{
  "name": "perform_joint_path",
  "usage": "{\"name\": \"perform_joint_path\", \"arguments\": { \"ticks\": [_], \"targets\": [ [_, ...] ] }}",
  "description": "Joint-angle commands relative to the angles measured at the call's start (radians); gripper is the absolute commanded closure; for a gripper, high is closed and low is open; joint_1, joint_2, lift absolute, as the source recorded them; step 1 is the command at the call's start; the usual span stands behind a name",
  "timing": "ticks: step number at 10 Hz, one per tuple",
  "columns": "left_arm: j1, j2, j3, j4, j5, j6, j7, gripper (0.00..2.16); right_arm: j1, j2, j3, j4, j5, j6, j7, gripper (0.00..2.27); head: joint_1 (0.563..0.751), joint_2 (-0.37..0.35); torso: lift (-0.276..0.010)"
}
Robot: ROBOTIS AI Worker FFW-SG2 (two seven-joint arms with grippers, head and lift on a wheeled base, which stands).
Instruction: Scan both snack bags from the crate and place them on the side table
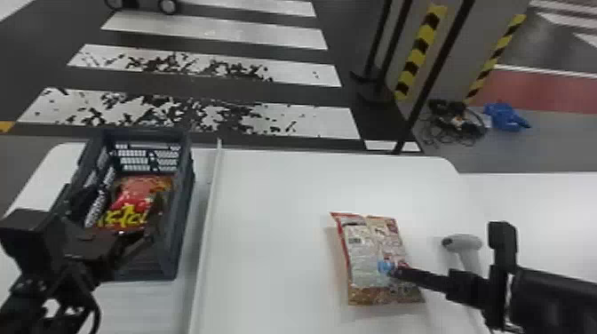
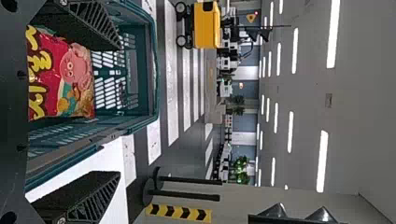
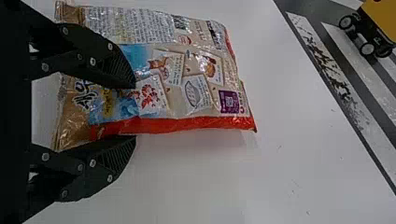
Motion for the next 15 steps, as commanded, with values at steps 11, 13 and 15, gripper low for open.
{"name": "perform_joint_path", "arguments": {
  "ticks": [11, 13, 15],
  "targets": [
    [0.003, -0.002, 0.002, -0.001, 0.000, 0.000, 0.000, 0.04, -0.125, -0.019, -0.353, -0.074, -0.234, 0.140, 0.003, 2.24, 0.695, -0.244, -0.098],
    [0.002, 0.000, 0.002, -0.001, 0.002, 0.000, 0.000, 0.04, -0.173, -0.045, -0.434, -0.053, -0.236, 0.109, -0.037, 2.24, 0.695, -0.299, -0.098],
    [0.000, -0.002, 0.000, -0.001, 0.002, 0.000, 0.000, 0.04, -0.176, -0.059, -0.477, -0.021, -0.277, 0.036, -0.188, 2.24, 0.695, -0.343, -0.098]
  ]
}}
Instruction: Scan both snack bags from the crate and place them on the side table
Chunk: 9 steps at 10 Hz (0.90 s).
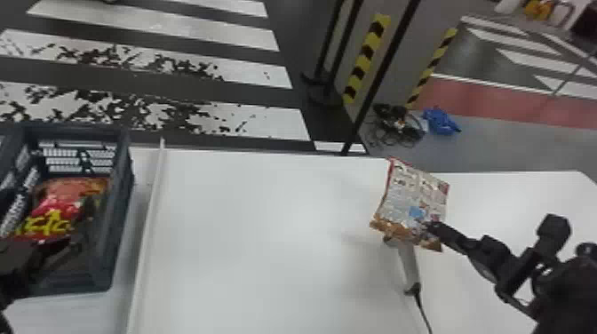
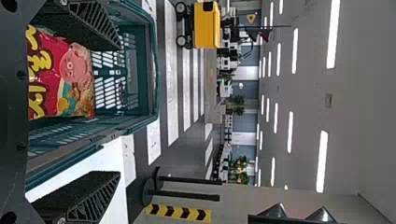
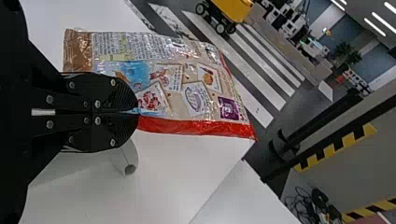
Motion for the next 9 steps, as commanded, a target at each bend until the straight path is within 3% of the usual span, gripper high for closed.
{"name": "perform_joint_path", "arguments": {
  "ticks": [1, 5, 9],
  "targets": [
    [0.001, 0.000, 0.000, 0.000, 0.000, 0.000, 0.000, 0.04, -0.002, -0.007, -0.020, 0.039, -0.021, -0.093, -0.082, 2.24, 0.695, -0.350, -0.098],
    [0.001, 0.002, -0.002, 0.000, 0.000, 0.000, 0.000, 0.04, 0.001, -0.047, -0.126, 0.181, -0.214, -0.332, -0.277, 2.24, 0.695, -0.350, -0.098],
    [0.003, 0.005, -0.002, -0.002, 0.000, 0.000, 0.000, 0.04, 0.002, -0.115, -0.161, 0.326, -0.288, -0.473, -0.483, 2.24, 0.695, -0.350, -0.098]
  ]
}}
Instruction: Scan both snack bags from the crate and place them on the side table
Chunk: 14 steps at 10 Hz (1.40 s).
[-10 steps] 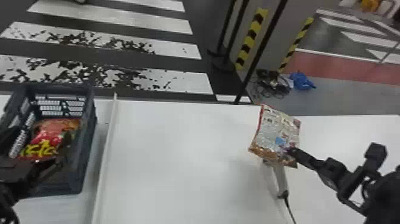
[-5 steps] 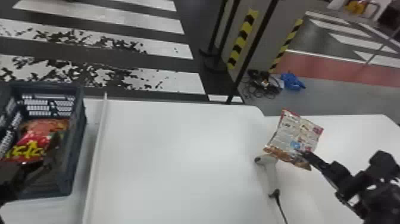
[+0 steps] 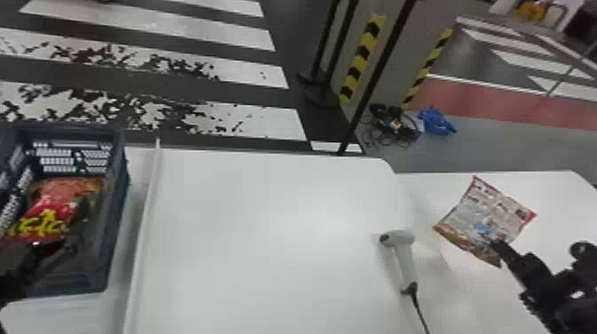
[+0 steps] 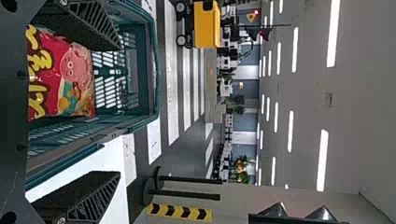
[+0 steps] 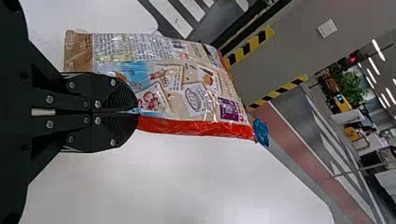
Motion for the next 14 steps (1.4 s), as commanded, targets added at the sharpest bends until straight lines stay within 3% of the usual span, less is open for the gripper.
{"name": "perform_joint_path", "arguments": {
  "ticks": [1, 4, 5, 6, 7, 10, 12, 14],
  "targets": [
    [0.000, 0.000, 0.000, 0.000, 0.000, 0.000, 0.000, 0.04, 0.001, -0.031, -0.001, 0.087, -0.007, -0.100, -0.039, 2.24, 0.695, -0.350, -0.098],
    [0.000, 0.002, -0.001, -0.001, 0.002, 0.000, 0.000, 0.04, 0.001, -0.077, 0.005, 0.248, -0.001, -0.260, -0.102, 2.16, 0.695, -0.350, -0.098],
    [-0.001, 0.003, -0.001, -0.001, 0.002, 0.000, 0.000, 0.04, 0.001, -0.084, 0.007, 0.284, 0.001, -0.294, -0.103, 1.70, 0.695, -0.350, -0.098],
    [-0.001, 0.003, -0.001, -0.003, 0.002, 0.000, 0.000, 0.04, 0.001, -0.081, 0.008, 0.294, 0.006, -0.343, -0.103, 0.39, 0.695, -0.350, -0.098],
    [-0.001, 0.003, -0.001, -0.004, 0.003, 0.000, 0.000, 0.04, 0.002, -0.081, 0.012, 0.294, 0.006, -0.346, -0.103, 0.00, 0.695, -0.350, -0.098],
    [-0.001, 0.002, 0.000, -0.006, 0.003, 0.000, 0.000, 0.04, 0.013, -0.066, 0.018, 0.274, 0.003, -0.377, -0.103, 0.05, 0.695, -0.350, -0.098],
    [-0.001, 0.002, -0.001, -0.007, 0.003, 0.000, 0.000, 0.04, 0.042, -0.018, 0.031, 0.147, -0.010, -0.386, -0.064, 0.05, 0.695, -0.350, -0.098],
    [0.000, 0.000, 0.000, -0.007, 0.003, 0.000, 0.000, 0.04, 0.114, 0.051, 0.104, -0.045, -0.062, -0.398, 0.004, 0.06, 0.695, -0.350, -0.098]
  ]
}}
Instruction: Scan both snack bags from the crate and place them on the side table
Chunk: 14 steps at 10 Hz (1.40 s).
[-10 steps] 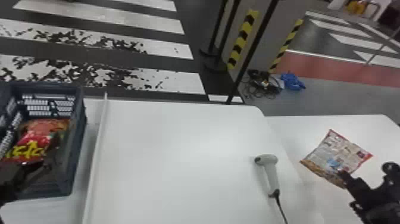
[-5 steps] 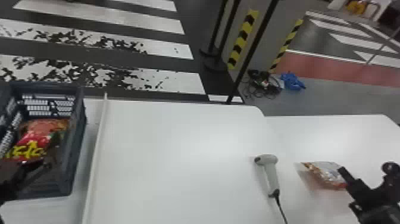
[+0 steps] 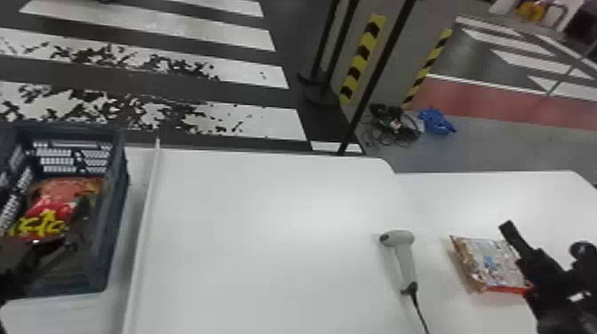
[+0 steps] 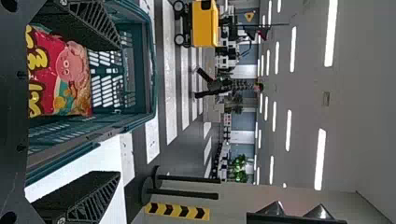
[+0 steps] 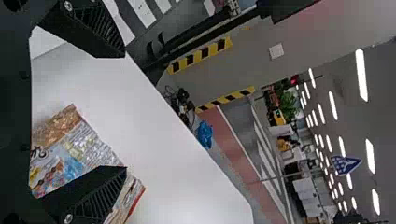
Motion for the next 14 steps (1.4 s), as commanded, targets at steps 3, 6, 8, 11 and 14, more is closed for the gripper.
{"name": "perform_joint_path", "arguments": {
  "ticks": [3, 6, 8, 11, 14],
  "targets": [
    [0.003, -0.003, 0.002, 0.000, -0.002, 0.000, 0.000, 0.04, 0.156, 0.140, 0.203, -0.329, -0.025, -0.092, 0.024, 0.06, 0.695, -0.350, -0.098],
    [0.006, -0.004, 0.007, -0.003, -0.002, 0.000, -0.002, 0.04, 0.277, 0.158, 0.404, -0.482, 0.027, -0.215, 0.021, 0.06, 0.695, -0.350, -0.098],
    [0.008, -0.006, 0.010, -0.005, -0.003, 0.000, 0.000, 0.04, 0.389, 0.158, 0.545, -0.539, 0.055, -0.350, -0.002, 0.06, 0.695, -0.331, -0.098],
    [0.005, -0.008, 0.002, -0.003, -0.011, 0.000, -0.002, 0.04, 0.489, 0.158, 0.700, -0.544, 0.114, -0.540, -0.054, 0.06, 0.695, -0.233, -0.098],
    [0.003, -0.008, -0.001, -0.005, -0.014, 0.006, 0.000, 0.04, 0.532, 0.158, 0.795, -0.476, 0.145, -0.657, -0.136, 0.06, 0.695, -0.165, -0.098]
  ]
}}
